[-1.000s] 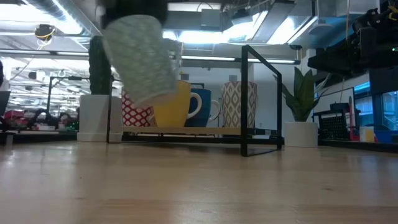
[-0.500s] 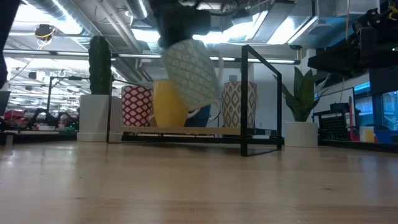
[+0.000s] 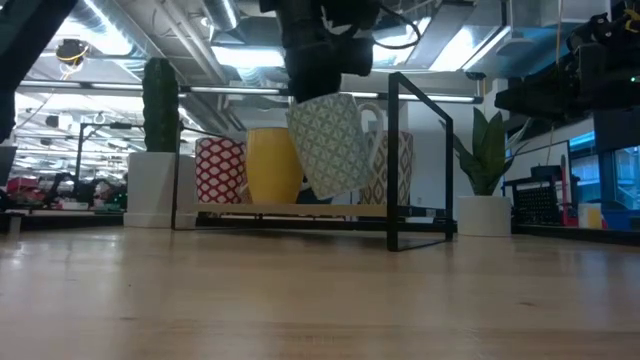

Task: Place coffee mugs
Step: Put the green patterned mug on the shelf

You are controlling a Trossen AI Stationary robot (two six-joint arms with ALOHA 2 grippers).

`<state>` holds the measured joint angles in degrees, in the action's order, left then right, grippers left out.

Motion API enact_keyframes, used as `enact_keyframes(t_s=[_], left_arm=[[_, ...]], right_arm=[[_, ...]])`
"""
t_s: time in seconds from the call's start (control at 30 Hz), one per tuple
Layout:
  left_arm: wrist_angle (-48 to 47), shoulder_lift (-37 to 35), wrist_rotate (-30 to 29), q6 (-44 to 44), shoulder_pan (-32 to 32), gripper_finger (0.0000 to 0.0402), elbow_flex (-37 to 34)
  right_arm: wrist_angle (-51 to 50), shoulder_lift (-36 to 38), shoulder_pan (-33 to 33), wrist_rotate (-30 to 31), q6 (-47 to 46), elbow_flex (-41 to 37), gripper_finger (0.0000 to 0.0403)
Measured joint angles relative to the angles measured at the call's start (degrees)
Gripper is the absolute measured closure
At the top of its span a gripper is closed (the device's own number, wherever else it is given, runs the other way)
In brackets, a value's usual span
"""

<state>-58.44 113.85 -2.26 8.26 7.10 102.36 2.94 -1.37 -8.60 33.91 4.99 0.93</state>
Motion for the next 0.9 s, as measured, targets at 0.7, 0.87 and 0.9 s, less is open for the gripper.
enact_keyframes(t_s=[0.7, 0.87, 0.9], left_arm=[[1.08, 0.32, -2.84, 2.86, 0.93, 0.0385, 0.62], [1.74, 0.32, -2.98, 2.88, 0.91, 0.0385, 0.62], [1.96, 0.32, -3.0, 2.86, 0.93, 0.0385, 0.62]], right_arm=[[0.0, 0.02, 0.0, -0.02, -0.15, 0.0, 0.0253], [0.0, 0.0, 0.02, -0.02, -0.2, 0.0, 0.0253], [0.0, 0.01, 0.0, -0.04, -0.2, 0.0, 0.0253]])
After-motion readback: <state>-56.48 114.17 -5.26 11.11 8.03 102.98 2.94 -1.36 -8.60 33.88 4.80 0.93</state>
